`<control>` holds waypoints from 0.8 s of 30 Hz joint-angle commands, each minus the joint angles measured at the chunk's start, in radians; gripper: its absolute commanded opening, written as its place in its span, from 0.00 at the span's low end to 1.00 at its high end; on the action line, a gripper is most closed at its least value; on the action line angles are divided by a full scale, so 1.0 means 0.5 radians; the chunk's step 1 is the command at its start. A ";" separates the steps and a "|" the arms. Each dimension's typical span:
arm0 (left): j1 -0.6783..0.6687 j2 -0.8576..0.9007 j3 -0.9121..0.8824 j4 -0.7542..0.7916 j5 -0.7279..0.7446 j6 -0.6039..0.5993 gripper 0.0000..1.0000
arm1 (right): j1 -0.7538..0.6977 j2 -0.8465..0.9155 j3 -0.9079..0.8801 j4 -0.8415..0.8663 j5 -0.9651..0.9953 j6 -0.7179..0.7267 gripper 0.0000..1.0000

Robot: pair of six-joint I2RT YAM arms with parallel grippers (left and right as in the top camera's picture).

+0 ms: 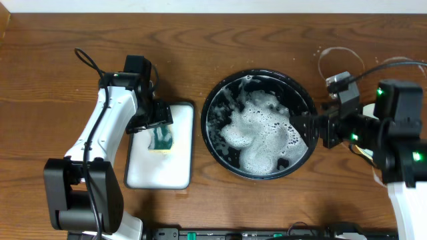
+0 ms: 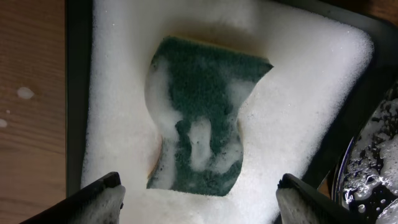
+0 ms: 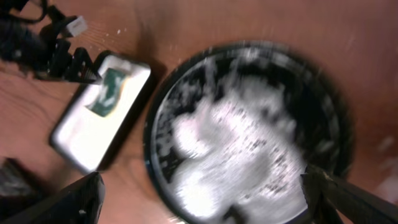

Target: Clean dirty plates on tray and stack at the side

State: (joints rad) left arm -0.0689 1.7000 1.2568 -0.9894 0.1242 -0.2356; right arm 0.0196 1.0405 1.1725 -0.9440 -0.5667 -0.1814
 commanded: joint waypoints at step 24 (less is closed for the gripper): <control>0.006 0.011 -0.005 -0.006 -0.019 0.004 0.81 | 0.211 -2.061 -1.956 1.063 0.607 -0.365 0.99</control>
State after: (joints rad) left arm -0.0689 1.7000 1.2568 -0.9894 0.1242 -0.2356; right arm 0.1154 0.0196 0.2325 -0.4488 -0.2718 -0.3523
